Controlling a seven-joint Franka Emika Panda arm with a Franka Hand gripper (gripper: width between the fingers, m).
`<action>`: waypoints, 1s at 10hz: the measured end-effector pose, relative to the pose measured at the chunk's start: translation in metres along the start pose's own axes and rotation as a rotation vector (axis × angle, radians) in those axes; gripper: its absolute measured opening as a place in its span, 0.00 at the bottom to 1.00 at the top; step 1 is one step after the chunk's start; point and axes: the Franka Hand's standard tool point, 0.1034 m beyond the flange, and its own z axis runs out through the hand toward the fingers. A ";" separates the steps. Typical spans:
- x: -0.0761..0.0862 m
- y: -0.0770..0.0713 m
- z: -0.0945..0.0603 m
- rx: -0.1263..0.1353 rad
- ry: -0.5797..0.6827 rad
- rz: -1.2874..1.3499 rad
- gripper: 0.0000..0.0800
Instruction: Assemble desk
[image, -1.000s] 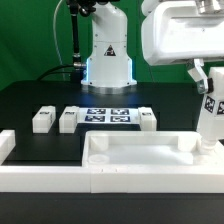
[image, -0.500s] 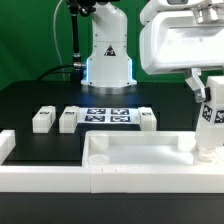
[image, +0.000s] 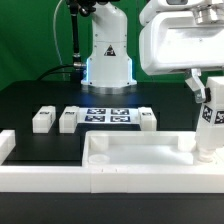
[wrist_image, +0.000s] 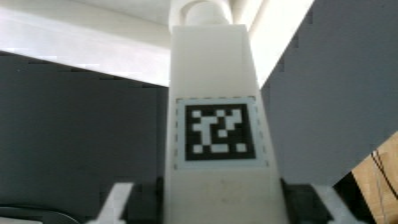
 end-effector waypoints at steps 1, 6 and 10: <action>0.000 0.000 0.000 0.000 0.000 0.001 0.36; -0.010 0.001 0.006 -0.007 0.011 0.004 0.36; -0.016 0.000 0.005 -0.024 0.064 0.003 0.36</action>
Offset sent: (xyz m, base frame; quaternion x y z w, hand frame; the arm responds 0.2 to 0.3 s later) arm -0.0018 0.0014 -0.0058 -0.0055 0.0164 0.0066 0.9998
